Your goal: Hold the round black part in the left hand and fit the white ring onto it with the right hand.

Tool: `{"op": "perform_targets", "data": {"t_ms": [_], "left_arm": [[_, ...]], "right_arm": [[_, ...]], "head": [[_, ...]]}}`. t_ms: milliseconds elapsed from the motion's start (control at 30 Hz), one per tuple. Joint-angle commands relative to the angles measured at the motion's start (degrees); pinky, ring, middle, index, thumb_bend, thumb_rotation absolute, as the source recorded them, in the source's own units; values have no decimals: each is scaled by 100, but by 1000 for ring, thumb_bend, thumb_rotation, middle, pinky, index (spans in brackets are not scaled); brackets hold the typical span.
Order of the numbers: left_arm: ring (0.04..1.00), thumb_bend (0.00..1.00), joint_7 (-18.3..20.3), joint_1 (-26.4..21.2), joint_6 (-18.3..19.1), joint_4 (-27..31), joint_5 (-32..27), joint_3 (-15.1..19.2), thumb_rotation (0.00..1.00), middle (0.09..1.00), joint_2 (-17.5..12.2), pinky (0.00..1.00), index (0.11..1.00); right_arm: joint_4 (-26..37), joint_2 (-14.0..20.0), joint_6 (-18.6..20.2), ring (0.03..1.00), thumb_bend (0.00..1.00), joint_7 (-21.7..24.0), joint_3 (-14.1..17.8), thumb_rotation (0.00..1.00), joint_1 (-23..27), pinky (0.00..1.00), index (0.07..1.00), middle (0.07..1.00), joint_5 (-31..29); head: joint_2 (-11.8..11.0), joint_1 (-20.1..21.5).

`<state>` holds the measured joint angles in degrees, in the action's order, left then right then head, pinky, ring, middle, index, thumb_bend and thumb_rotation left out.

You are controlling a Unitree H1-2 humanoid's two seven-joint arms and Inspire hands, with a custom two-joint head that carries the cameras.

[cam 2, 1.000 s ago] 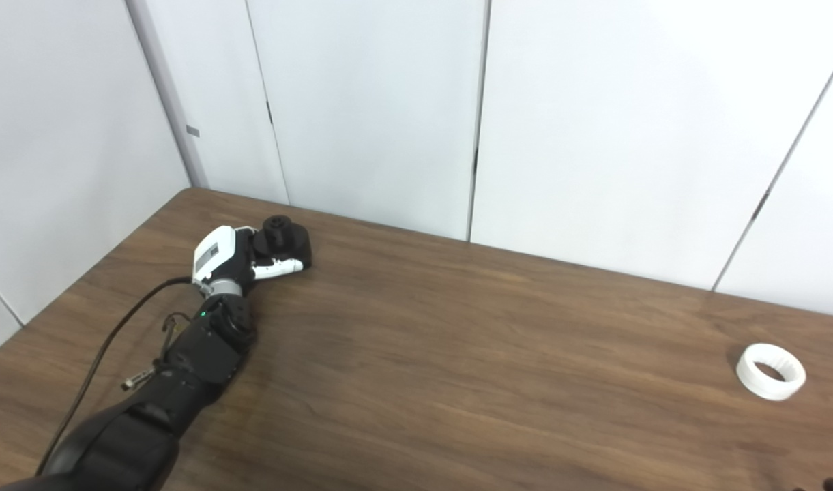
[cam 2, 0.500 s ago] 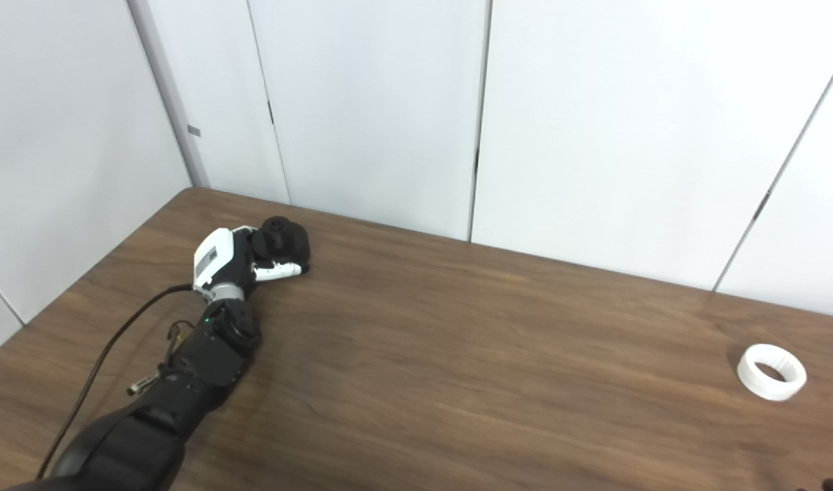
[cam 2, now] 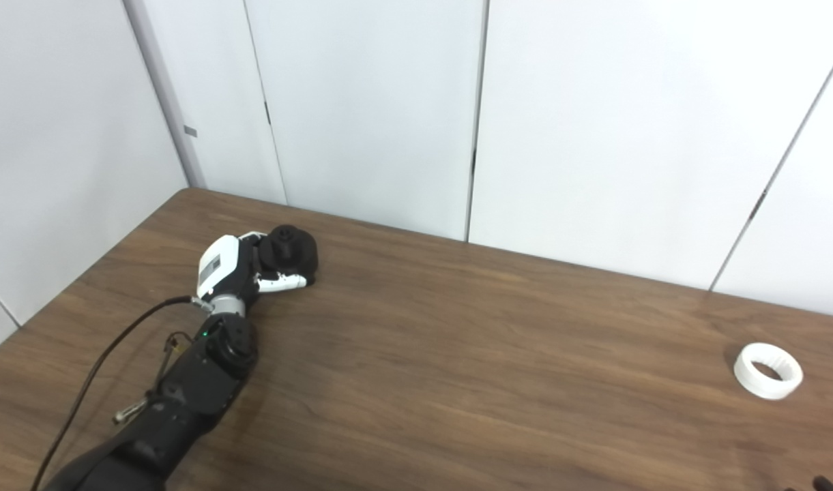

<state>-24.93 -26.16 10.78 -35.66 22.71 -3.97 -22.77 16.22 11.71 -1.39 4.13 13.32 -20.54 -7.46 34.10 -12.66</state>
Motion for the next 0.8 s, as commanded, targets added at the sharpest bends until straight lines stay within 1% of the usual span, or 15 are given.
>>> {"op": "perform_targets", "data": {"t_ms": [0,100,133,200,300,400,467,600,767], "left_arm": [[959,519,80,-155,-26,525,125,61,56,815,-255,1000,484],[972,519,413,60,164,1154,174,67,57,835,-309,1000,484],[974,519,546,144,249,1407,194,57,57,840,-324,1000,485],[977,518,770,280,374,1805,212,46,58,847,-343,1000,485],[974,518,1068,469,448,2302,208,59,59,853,-320,1000,485],[973,517,1451,723,583,2980,231,-22,60,871,-232,1000,486],[960,518,1634,816,659,3252,231,-35,60,872,-178,1000,487],[975,516,2106,1072,892,3976,213,-149,59,881,-20,1000,488],[975,515,2417,1441,1003,4688,313,-303,60,878,211,1000,488]], "right_arm": [[205,2,81,921,544,-30,-32,1000,6,1000,890,818,56],[173,61,-60,956,550,105,-90,1000,-2,1000,912,838,-32],[165,70,-73,965,587,134,-101,1000,0,1000,912,843,-65],[178,59,-56,971,625,150,-116,1000,3,1000,910,847,-103],[253,1,41,966,611,121,-133,1000,6,1000,904,837,-109],[393,-69,274,959,617,44,-144,1000,4,1000,899,842,-87],[456,-100,356,957,617,19,-147,1000,4,1000,901,838,-94],[564,-120,499,958,645,-9,-169,1000,-14,1000,898,836,-35],[661,-144,533,953,634,-5,-200,1000,-56,1000,894,831,-2]], "head": [[12,36],[59,136],[69,174],[83,227],[133,336],[171,407],[186,434],[247,486],[329,590]]}}
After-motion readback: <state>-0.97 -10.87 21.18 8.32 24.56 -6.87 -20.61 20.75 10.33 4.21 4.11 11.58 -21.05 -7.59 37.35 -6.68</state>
